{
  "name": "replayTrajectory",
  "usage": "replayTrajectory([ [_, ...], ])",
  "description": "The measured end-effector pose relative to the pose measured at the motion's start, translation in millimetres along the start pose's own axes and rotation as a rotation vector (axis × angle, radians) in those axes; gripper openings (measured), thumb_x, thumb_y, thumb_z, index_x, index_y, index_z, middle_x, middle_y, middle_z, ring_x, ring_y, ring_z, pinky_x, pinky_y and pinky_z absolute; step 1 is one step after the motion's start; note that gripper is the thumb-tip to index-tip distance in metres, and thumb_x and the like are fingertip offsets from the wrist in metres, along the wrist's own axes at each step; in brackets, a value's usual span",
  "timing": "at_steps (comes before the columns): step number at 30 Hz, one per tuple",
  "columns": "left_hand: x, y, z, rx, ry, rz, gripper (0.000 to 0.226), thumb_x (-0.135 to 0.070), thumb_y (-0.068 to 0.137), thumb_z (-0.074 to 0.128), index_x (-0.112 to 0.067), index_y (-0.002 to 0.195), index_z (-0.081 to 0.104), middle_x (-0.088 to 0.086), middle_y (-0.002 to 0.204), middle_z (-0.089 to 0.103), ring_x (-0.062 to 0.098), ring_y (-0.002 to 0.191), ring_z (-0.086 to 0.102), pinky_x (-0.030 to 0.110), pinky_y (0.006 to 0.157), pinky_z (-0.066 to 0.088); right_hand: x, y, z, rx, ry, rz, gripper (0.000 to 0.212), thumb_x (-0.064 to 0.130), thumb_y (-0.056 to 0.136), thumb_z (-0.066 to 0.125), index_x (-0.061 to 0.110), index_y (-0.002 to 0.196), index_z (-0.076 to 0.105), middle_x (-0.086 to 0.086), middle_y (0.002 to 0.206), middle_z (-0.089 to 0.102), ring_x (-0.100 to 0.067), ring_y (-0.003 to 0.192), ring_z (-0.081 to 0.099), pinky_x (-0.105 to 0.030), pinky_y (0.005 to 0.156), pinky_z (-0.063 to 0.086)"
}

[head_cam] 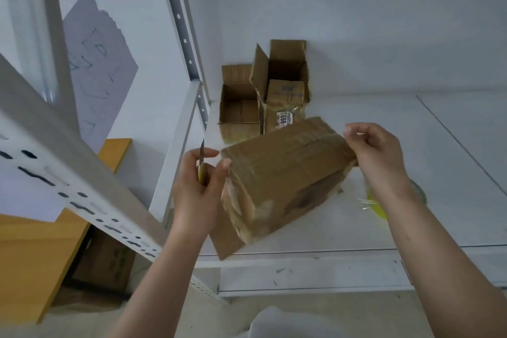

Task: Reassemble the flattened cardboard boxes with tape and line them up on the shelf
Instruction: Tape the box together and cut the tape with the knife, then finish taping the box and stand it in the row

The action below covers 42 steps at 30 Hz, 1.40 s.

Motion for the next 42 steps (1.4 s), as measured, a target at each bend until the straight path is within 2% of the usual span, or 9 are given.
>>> replayTrajectory([
  [4,1.4,22.9,3.9,0.064,0.178,-0.061,0.010,-0.042,0.098,0.051,-0.038,0.100,0.060,-0.022,0.075,0.069,0.000,0.071,0.064,0.029,0.067,0.051,-15.2,-4.5,-2.6,0.087,-0.120,0.151,0.036,0.037,0.094,0.062,0.020,0.125,0.060,0.005,0.075,0.066,0.003,0.055,0.063,-0.016,0.044,0.048],
  [7,1.7,29.1,4.3,0.144,0.273,-0.068,0.035,-0.064,0.088,0.055,-0.035,0.103,0.064,-0.019,0.085,0.069,0.006,0.085,0.065,0.043,0.084,0.056,-22.4,-12.5,6.5,0.221,-0.137,0.225,0.046,0.040,0.096,0.057,0.031,0.140,0.046,0.012,0.079,0.063,0.010,0.054,0.061,-0.010,0.037,0.042],
  [11,0.5,28.1,9.9,0.265,0.468,-0.018,0.080,-0.087,0.062,0.057,-0.038,0.125,0.058,-0.027,0.107,0.059,0.012,0.096,0.063,0.038,0.088,0.051,-19.5,-16.6,19.1,0.344,-0.071,0.255,0.018,0.040,0.096,0.057,0.038,0.113,0.063,0.007,0.067,0.065,-0.008,0.053,0.066,-0.030,0.050,0.058],
  [15,-3.3,35.7,18.7,0.271,0.564,0.060,0.063,-0.058,0.079,0.068,-0.036,0.135,0.051,-0.020,0.111,0.058,0.021,0.094,0.064,0.037,0.083,0.053,-4.7,-13.6,12.0,0.231,-0.069,0.124,0.020,0.033,0.091,0.066,0.028,0.072,0.069,0.004,0.065,0.063,-0.005,0.053,0.062,-0.024,0.051,0.056],
  [20,-20.4,63.6,44.3,0.279,0.729,0.124,0.063,-0.065,0.084,0.057,-0.036,0.139,0.046,-0.007,0.131,0.058,0.022,0.112,0.058,0.031,0.079,0.040,3.4,-27.7,18.5,0.364,0.002,0.296,0.028,0.031,0.085,0.074,0.005,0.085,0.064,-0.005,0.071,0.069,-0.021,0.053,0.068,-0.030,0.050,0.055],
  [26,-56.1,81.8,95.4,0.442,0.897,0.286,0.078,-0.079,0.074,0.054,-0.040,0.141,0.041,-0.005,0.138,0.051,0.022,0.113,0.057,0.032,0.078,0.039,7.6,-63.8,29.6,0.552,-0.014,0.456,0.018,0.019,0.094,0.063,0.005,0.104,0.056,-0.019,0.086,0.066,-0.030,0.051,0.068,-0.032,0.045,0.056],
  [33,-63.6,76.0,167.6,0.667,0.950,0.411,0.082,-0.077,0.075,0.057,-0.037,0.145,0.039,-0.005,0.145,0.047,0.024,0.125,0.052,0.043,0.095,0.046,1.3,-78.7,26.0,0.675,0.082,0.543,0.018,0.011,0.094,0.063,0.007,0.101,0.046,-0.016,0.067,0.070,-0.030,0.055,0.068,-0.032,0.049,0.057],
  [38,-45.4,72.4,177.2,0.663,0.956,0.395,0.072,-0.074,0.083,0.048,-0.040,0.147,0.037,-0.013,0.155,0.035,0.021,0.134,0.046,0.042,0.095,0.046,-30.0,-63.0,4.5,0.476,-0.087,0.460,0.024,0.033,0.093,0.063,0.012,0.102,0.058,-0.011,0.088,0.071,-0.024,0.067,0.071,-0.031,0.060,0.056],
  [42,-48.7,69.1,167.4,0.563,0.864,0.442,0.066,-0.071,0.085,0.050,-0.039,0.143,0.044,-0.013,0.151,0.041,0.019,0.127,0.052,0.036,0.087,0.046,-59.9,-34.0,-50.0,0.245,-0.728,0.254,0.036,0.032,0.089,0.067,0.012,0.117,0.059,-0.009,0.121,0.061,-0.029,0.116,0.056,-0.035,0.096,0.044],
])
Point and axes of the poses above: each hand's wrist, its own y-axis towards the middle knuckle, its own z-axis out of the palm, x = y × z, the point moved 7 cm from there along y, towards the middle knuckle
